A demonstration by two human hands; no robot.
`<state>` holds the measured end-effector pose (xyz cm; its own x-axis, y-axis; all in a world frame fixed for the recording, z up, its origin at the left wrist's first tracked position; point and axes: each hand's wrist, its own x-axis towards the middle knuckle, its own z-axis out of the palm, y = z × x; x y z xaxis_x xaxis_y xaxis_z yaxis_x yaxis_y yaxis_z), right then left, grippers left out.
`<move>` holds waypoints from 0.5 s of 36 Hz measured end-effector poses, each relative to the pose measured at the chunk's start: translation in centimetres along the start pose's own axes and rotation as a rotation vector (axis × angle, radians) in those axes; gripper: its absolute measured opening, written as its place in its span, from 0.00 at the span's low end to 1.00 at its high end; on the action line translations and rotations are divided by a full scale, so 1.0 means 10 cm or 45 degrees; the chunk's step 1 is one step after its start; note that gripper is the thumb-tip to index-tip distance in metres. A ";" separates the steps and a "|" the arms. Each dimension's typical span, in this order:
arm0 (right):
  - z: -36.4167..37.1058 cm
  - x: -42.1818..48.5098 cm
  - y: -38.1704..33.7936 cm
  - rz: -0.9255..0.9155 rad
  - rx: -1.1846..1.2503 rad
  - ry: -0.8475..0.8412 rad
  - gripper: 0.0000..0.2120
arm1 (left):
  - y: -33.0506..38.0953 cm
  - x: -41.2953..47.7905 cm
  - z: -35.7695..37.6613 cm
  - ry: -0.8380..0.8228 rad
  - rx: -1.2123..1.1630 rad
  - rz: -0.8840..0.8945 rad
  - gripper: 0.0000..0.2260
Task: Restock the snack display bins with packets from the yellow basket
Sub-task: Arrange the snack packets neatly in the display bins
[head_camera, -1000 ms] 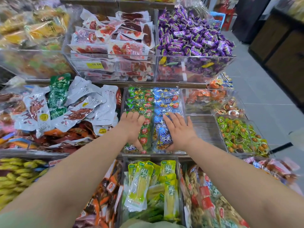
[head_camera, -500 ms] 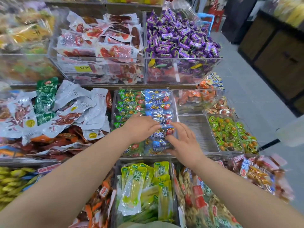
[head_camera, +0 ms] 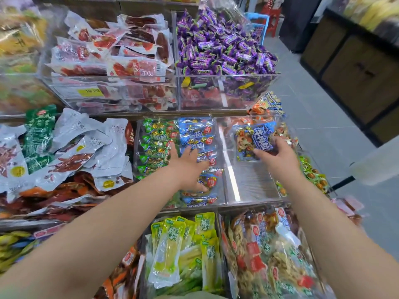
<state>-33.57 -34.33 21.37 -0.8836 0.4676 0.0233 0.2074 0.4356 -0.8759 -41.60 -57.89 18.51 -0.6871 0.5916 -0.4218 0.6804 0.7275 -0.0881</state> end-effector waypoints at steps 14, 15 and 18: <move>0.27 0.08 0.07 -0.019 -0.177 -0.069 0.09 | -0.09 0.19 -0.16 0.064 0.056 -0.154 0.64; 0.26 0.11 0.06 -0.035 -0.196 -0.073 0.08 | -0.10 0.18 -0.17 0.077 0.067 -0.135 0.62; 0.24 0.18 0.02 -0.059 -0.209 -0.084 0.11 | -0.11 0.14 -0.17 0.105 0.071 -0.058 0.57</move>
<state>-36.11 -35.28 20.05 -0.9182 0.3953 0.0252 0.2270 0.5774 -0.7842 -43.76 -57.25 19.57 -0.7347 0.5866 -0.3406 0.6595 0.7353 -0.1563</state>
